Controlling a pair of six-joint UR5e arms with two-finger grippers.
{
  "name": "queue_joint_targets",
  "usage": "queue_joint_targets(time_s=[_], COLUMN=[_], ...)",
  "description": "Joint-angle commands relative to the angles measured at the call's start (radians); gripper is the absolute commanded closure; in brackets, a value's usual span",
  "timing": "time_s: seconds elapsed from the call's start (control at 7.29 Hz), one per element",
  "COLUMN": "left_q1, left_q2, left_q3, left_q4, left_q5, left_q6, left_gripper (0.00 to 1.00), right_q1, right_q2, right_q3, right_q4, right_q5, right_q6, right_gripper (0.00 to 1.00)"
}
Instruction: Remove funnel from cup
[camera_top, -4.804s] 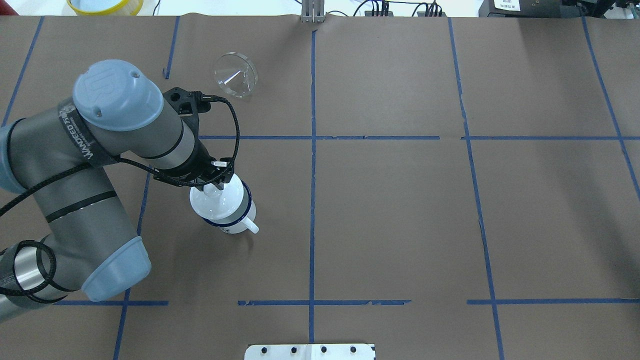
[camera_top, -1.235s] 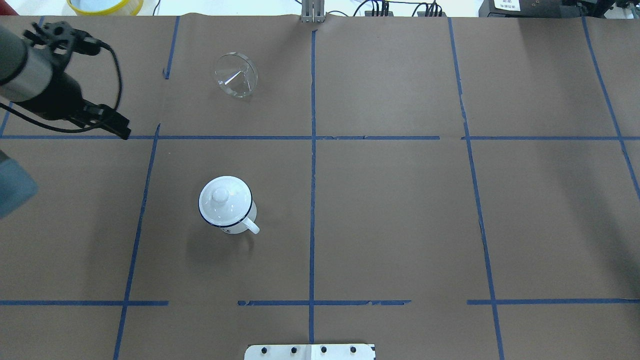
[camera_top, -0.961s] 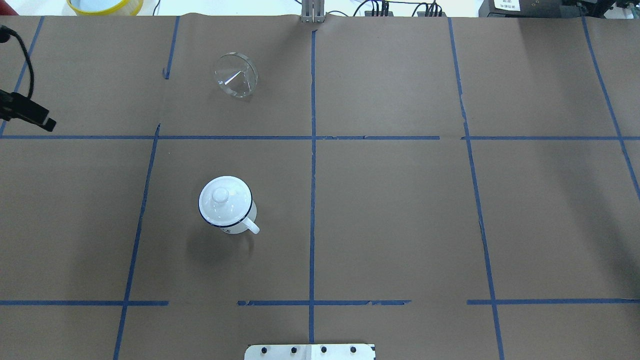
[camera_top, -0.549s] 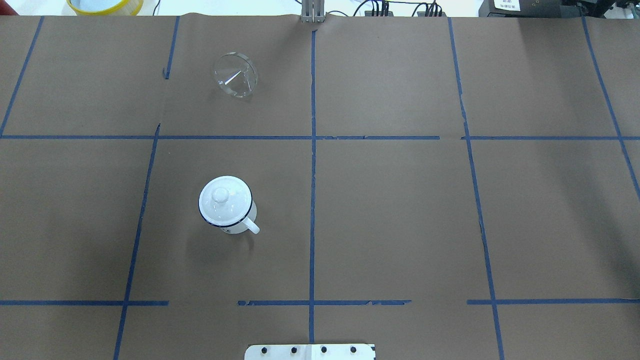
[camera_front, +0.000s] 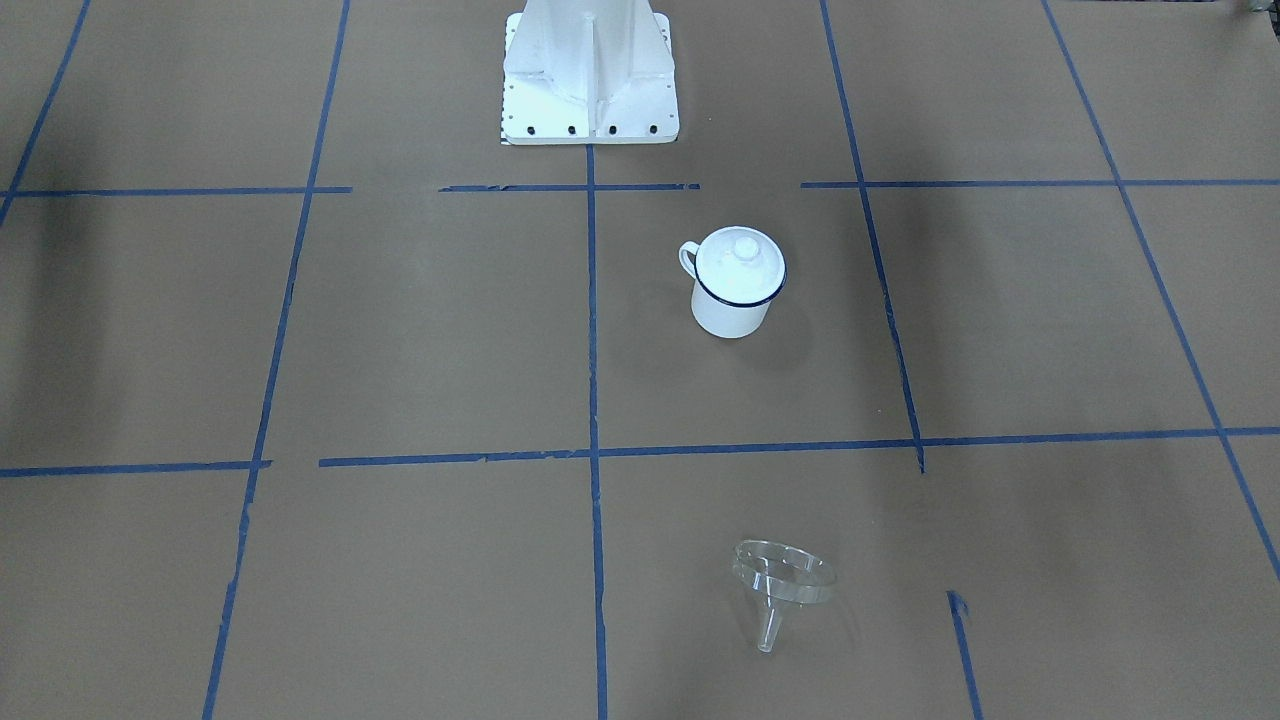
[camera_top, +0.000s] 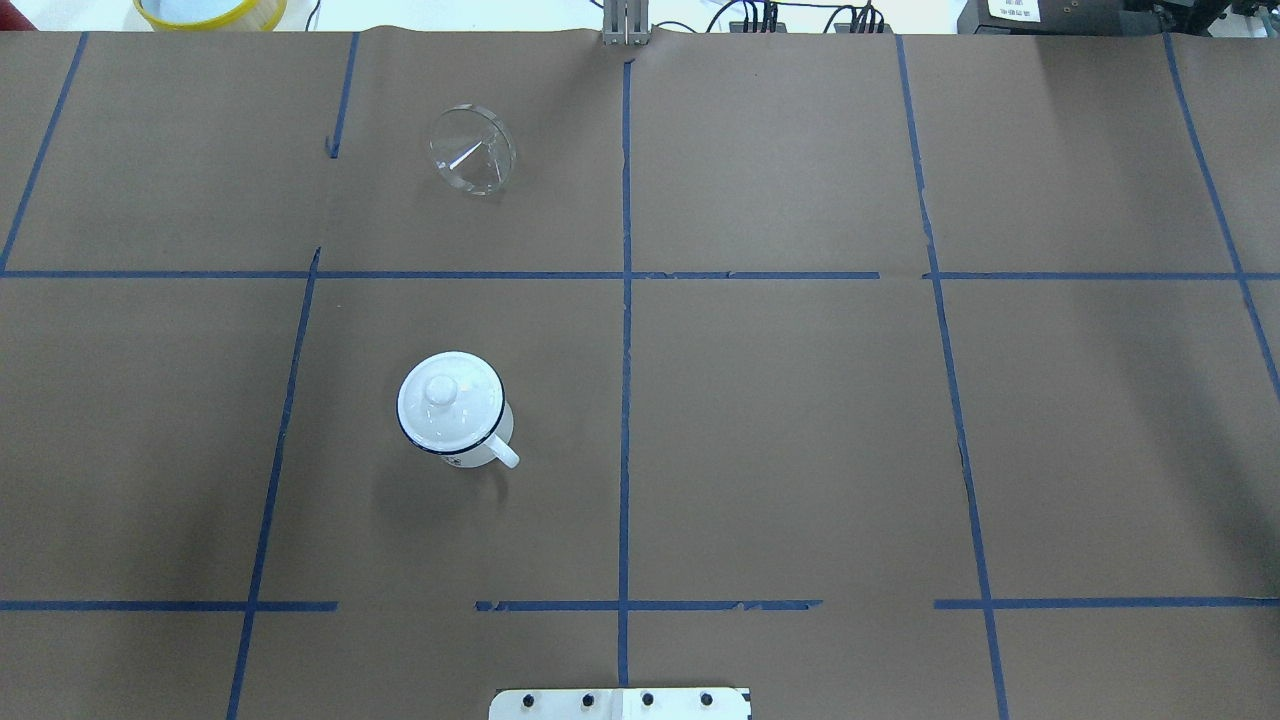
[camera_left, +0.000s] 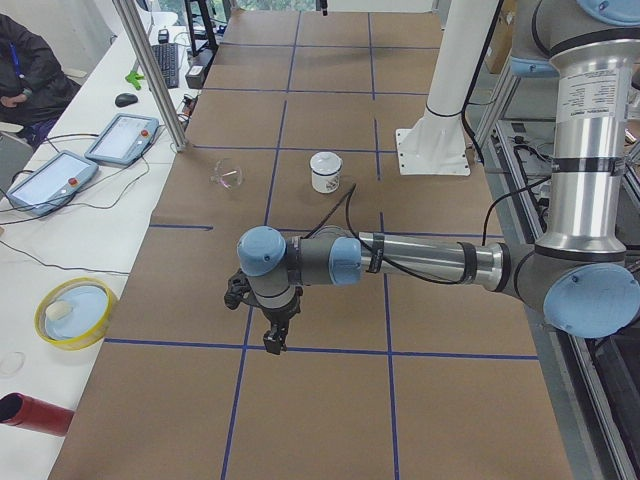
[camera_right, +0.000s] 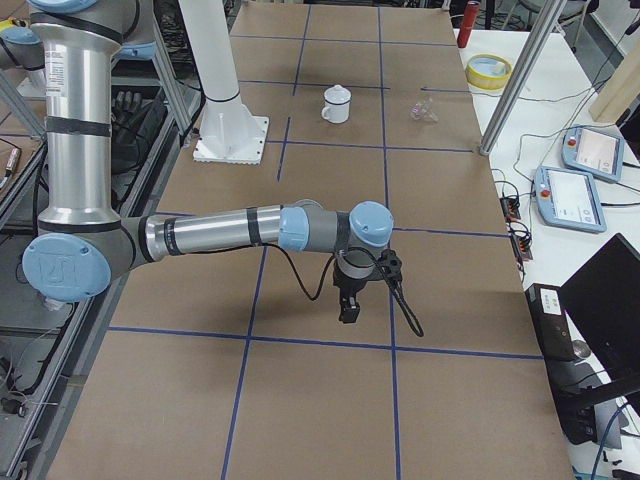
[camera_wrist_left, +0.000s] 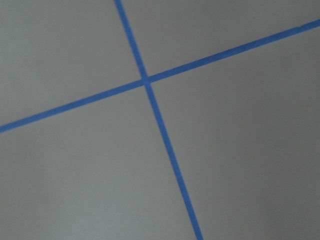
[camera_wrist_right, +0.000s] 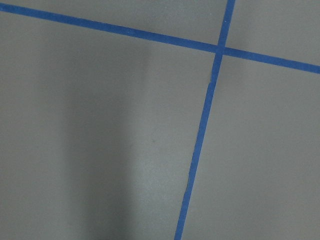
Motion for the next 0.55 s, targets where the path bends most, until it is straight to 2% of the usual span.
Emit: queue_joint_targets(time_s=[0.0, 0.41], left_q1=[-0.015, -0.015], left_q2=[-0.001, 0.007], left_q3=[0.014, 0.0], left_q4=[0.002, -0.002], left_q5=[-0.008, -0.002], left_q6=[-0.017, -0.027], left_gripper=[0.0, 0.0], right_q1=[0.0, 0.0], right_q2=[0.0, 0.0], right_q3=[0.001, 0.001], right_q4=[0.0, 0.0], right_q5=[0.0, 0.0], right_q6=[0.0, 0.0], right_gripper=[0.0, 0.0])
